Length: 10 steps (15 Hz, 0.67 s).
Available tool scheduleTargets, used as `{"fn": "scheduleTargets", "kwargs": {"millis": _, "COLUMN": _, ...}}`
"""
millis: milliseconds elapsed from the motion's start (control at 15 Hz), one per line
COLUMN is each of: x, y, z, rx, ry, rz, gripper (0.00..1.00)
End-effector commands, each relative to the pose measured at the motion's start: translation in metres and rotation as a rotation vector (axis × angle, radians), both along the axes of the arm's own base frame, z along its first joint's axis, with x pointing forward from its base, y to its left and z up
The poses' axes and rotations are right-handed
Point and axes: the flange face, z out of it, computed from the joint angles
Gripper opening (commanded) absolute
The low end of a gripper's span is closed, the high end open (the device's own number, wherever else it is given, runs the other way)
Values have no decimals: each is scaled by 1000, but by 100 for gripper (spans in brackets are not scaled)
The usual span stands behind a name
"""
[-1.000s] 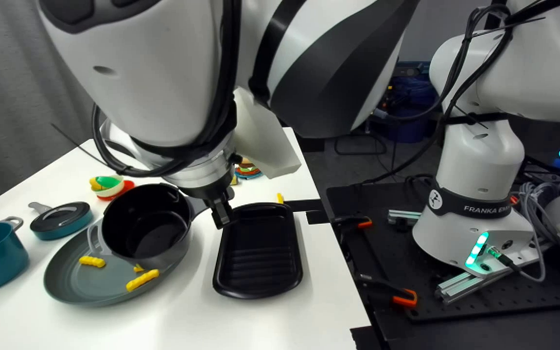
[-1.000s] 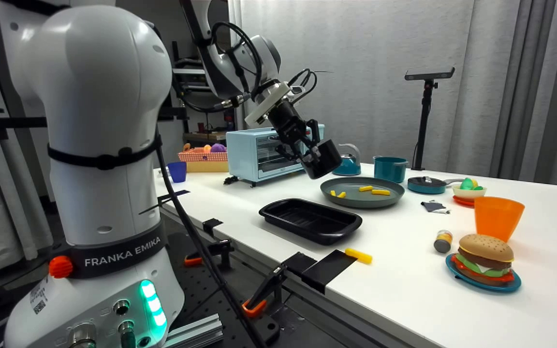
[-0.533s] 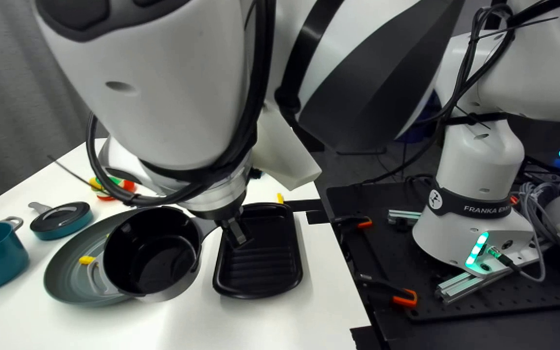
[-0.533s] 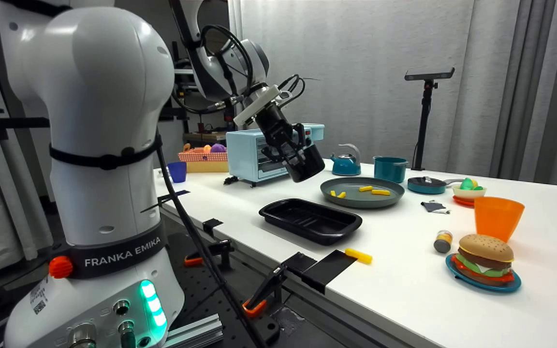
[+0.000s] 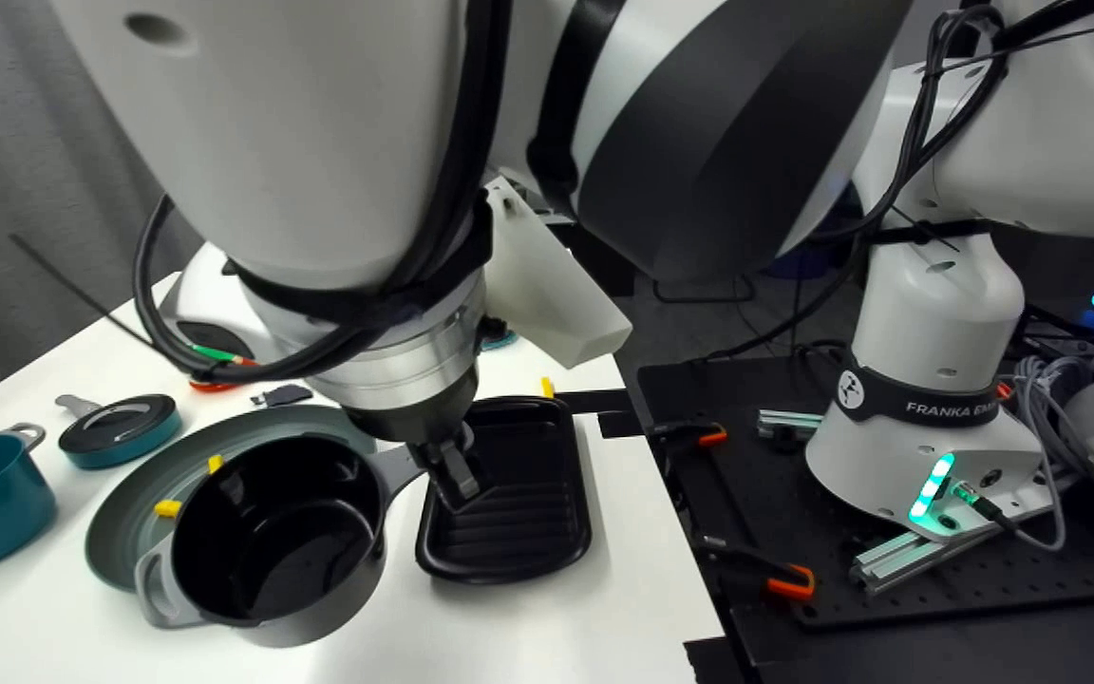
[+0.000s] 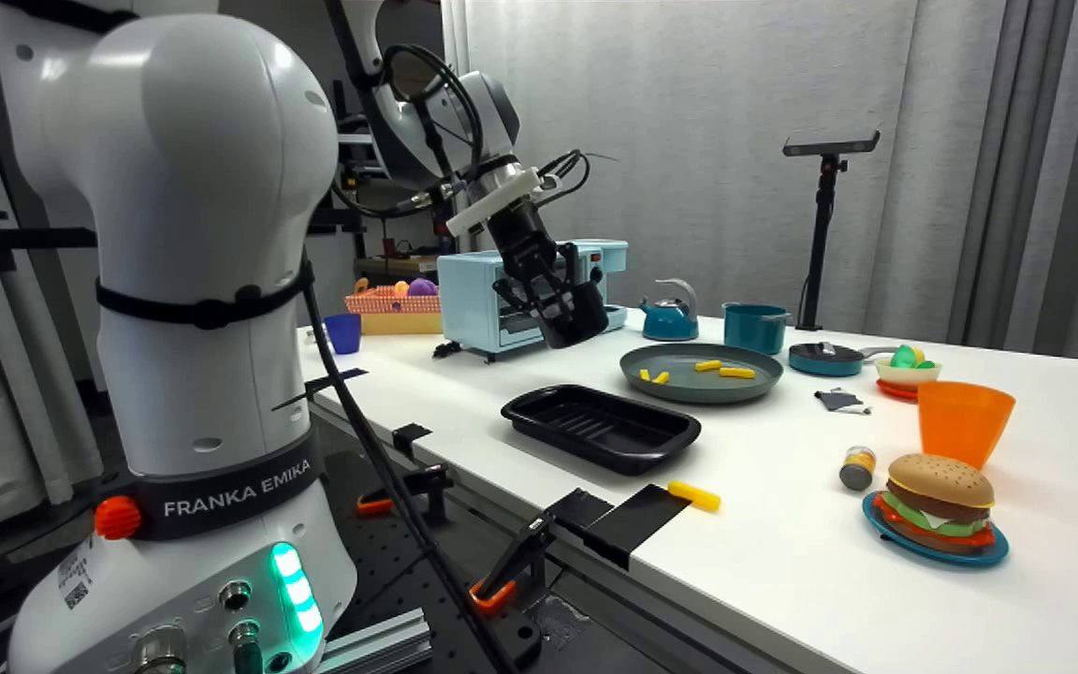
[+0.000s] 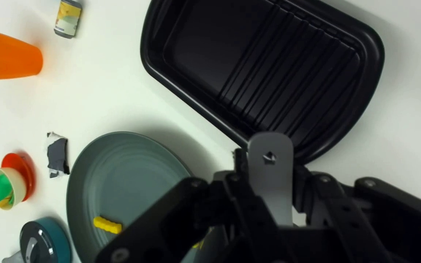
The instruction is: Pour the chips from the black pot onto the gray plate
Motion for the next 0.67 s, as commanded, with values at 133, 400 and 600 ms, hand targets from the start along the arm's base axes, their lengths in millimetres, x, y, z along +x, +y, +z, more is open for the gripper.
{"fn": "scheduleTargets", "kwargs": {"millis": 133, "x": 3, "y": -8, "z": 3, "rx": 92, "ry": 26, "rz": 16, "gripper": 7}}
{"fn": "scheduleTargets", "kwargs": {"millis": 400, "x": 7, "y": -11, "z": -7, "rx": 101, "ry": 45, "rz": 32, "gripper": 7}}
{"fn": "scheduleTargets", "kwargs": {"millis": 600, "x": 7, "y": -9, "z": -18, "rx": 100, "ry": 65, "rz": 48, "gripper": 7}}
